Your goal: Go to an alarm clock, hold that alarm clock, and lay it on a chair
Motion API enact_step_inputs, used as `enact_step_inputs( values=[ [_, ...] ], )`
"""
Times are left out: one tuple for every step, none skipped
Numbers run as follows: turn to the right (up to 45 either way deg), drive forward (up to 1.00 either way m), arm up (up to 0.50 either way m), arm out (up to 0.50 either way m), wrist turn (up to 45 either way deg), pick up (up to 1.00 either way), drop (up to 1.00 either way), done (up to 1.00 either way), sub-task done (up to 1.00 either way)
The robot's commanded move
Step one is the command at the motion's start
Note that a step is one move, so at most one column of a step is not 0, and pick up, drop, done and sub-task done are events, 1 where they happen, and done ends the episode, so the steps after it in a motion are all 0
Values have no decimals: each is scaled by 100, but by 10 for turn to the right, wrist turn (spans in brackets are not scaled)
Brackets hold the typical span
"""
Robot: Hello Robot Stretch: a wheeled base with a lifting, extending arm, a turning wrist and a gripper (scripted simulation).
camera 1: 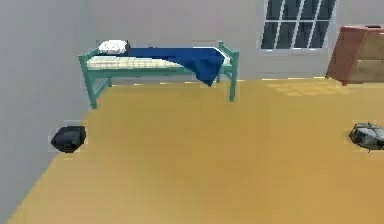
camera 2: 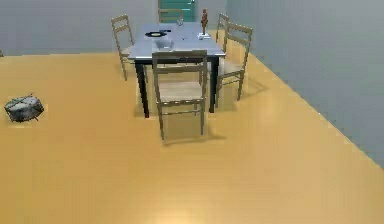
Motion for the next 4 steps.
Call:
enact_step_inputs(
  values=[
    [450, 0, 0, 0, 0, 0, 0, 0, 0],
    [360, 0, 0, 0, 0, 0, 0, 0, 0],
    [0, 15, 0, 0, 0, 0, 0, 0, 0],
    [-450, 0, 0, 0, 0, 0, 0, 0, 0]
  ],
)
